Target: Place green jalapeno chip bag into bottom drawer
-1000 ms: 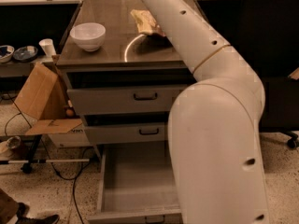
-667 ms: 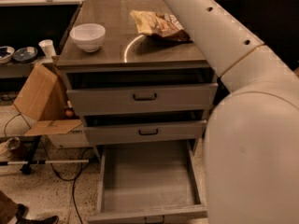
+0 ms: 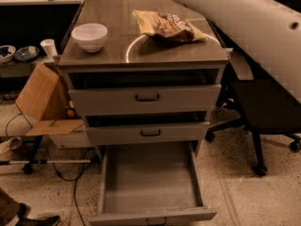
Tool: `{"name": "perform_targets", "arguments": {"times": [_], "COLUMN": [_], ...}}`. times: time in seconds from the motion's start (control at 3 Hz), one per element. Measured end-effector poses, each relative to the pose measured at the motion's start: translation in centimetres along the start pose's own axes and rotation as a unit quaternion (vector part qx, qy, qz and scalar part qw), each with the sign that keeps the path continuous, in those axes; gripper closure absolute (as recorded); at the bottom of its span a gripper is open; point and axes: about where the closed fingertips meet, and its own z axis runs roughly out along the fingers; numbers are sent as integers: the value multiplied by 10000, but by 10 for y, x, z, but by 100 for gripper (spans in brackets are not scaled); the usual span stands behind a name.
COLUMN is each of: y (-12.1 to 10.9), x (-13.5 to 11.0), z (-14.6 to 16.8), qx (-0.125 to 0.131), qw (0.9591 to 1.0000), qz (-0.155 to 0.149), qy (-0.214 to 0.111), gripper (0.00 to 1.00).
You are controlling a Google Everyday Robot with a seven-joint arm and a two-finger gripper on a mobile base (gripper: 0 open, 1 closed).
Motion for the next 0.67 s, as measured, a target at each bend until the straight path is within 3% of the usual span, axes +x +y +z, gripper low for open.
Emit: {"name": "perform_targets", "arguments": {"times": [0.33, 0.67], "y": [16, 30], "x": [65, 161], "z": [-27, -61], "qx": [-154, -386], "qw": [9977, 9827], "qz": [161, 618], "qy": [642, 1704], "gripper": [100, 100]}}
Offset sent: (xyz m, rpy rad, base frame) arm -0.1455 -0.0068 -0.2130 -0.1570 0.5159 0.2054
